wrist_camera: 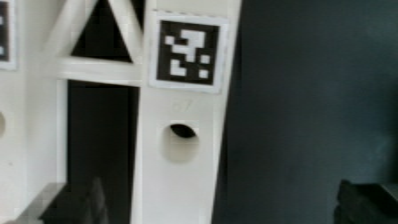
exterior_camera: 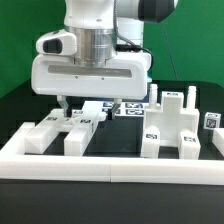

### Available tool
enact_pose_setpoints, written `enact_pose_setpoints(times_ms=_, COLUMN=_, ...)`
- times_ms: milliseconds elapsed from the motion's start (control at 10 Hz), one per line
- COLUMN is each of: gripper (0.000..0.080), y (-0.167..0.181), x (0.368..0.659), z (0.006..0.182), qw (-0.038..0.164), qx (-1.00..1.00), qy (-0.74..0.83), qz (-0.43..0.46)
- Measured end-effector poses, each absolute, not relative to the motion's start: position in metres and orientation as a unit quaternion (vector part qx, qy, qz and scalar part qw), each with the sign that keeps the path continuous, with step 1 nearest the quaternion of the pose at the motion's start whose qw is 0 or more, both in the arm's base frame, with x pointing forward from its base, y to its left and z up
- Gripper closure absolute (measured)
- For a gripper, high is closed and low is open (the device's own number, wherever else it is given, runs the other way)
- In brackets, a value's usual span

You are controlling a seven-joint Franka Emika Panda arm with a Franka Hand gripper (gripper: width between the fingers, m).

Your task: Assemble chair

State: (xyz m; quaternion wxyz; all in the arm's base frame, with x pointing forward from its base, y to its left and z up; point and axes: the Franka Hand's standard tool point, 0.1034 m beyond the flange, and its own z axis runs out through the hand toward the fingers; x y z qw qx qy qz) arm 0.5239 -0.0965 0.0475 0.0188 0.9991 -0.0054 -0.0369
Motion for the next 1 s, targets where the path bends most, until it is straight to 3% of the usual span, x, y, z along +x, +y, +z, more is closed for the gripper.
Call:
enact_pose_setpoints(times_ms=700, gripper=0.0151, y=-0.11, x=0.549, z=0.048, qw=0.024, qx=0.999, qy=0.019, qz=-0.026)
enact_pose_setpoints(times_ms=1000, gripper=0.0151, y=-0.11, x=0.548, z=0.046, qw=0.024, qx=0.999, qy=0.019, qz=-0.027)
